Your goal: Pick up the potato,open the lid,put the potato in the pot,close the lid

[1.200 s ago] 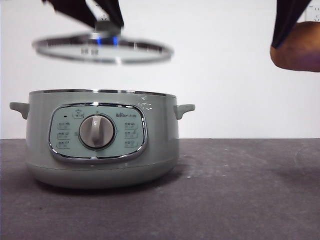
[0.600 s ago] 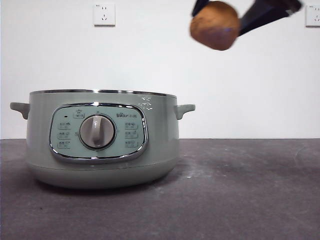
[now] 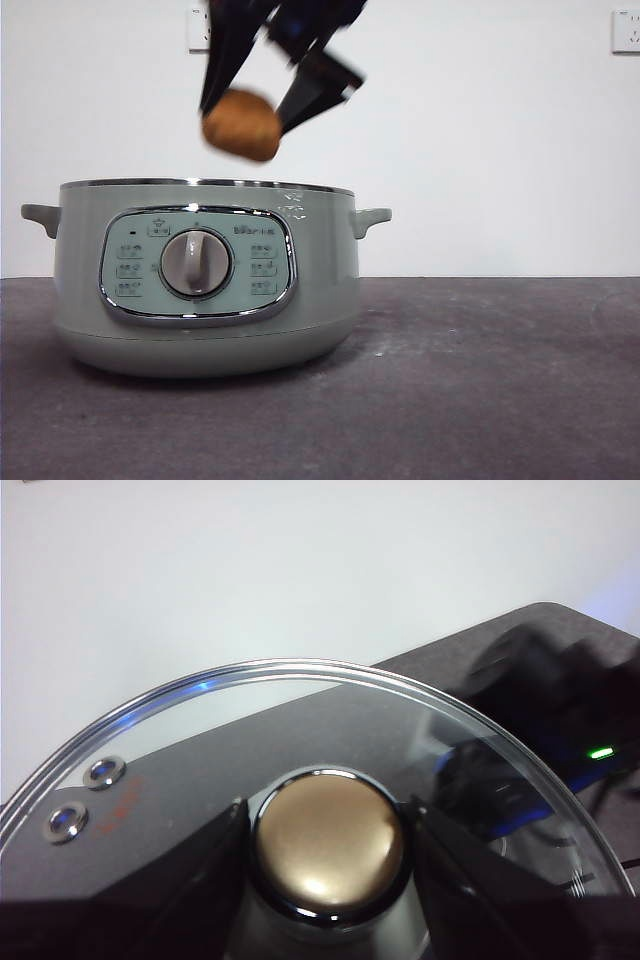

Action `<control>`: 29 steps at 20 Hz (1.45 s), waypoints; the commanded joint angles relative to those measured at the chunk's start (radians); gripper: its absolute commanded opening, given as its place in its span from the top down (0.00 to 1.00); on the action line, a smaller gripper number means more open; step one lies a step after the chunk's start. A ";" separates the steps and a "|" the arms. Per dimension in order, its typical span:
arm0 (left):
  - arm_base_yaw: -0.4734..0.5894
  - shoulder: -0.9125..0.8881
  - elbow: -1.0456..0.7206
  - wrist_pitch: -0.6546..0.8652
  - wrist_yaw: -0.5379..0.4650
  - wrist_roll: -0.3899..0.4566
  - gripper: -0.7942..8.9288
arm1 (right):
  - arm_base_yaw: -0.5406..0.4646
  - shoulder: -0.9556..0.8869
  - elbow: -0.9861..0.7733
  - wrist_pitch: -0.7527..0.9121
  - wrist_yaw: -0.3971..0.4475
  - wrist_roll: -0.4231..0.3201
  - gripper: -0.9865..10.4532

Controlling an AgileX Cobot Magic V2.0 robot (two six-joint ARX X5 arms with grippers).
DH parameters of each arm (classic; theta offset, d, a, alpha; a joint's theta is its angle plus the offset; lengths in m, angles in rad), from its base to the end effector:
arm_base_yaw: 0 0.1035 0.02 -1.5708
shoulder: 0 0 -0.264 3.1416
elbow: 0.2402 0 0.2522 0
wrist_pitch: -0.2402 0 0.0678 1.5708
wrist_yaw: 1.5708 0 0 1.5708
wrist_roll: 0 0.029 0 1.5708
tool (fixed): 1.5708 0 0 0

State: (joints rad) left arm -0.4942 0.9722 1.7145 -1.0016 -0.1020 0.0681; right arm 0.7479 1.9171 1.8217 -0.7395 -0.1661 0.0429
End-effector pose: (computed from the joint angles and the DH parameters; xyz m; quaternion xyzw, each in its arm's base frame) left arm 0.0935 -0.0470 0.5066 0.0711 0.1169 -0.1973 0.9707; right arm 0.3075 0.2918 0.3168 -0.0987 0.3970 0.3949 0.8226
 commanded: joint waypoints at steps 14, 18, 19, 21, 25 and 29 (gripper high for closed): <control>-0.002 -0.014 0.016 0.026 -0.002 0.011 0.93 | 0.044 0.256 0.059 -0.012 0.120 -0.131 0.66; -0.002 -0.013 0.016 0.025 -0.002 0.011 0.93 | 0.046 0.255 0.060 -0.011 0.116 -0.121 0.50; -0.002 -0.011 0.016 0.026 -0.002 0.011 0.93 | 0.045 0.249 0.064 -0.021 0.116 -0.108 0.50; -0.002 -0.001 0.016 0.027 -0.002 0.011 0.93 | 0.044 0.198 0.066 -0.076 0.121 -0.103 0.50; -0.002 0.052 0.016 0.042 -0.002 0.011 0.93 | 0.022 -0.005 0.066 -0.265 0.124 -0.081 0.50; -0.002 0.102 0.011 0.110 0.000 0.006 0.93 | -0.045 -0.259 0.066 -0.414 0.228 -0.058 0.50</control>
State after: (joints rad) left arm -0.4942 1.0866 1.7134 -0.9360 -0.1020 0.0677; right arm 0.6956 1.6485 1.8870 -1.1603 0.0673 -0.0315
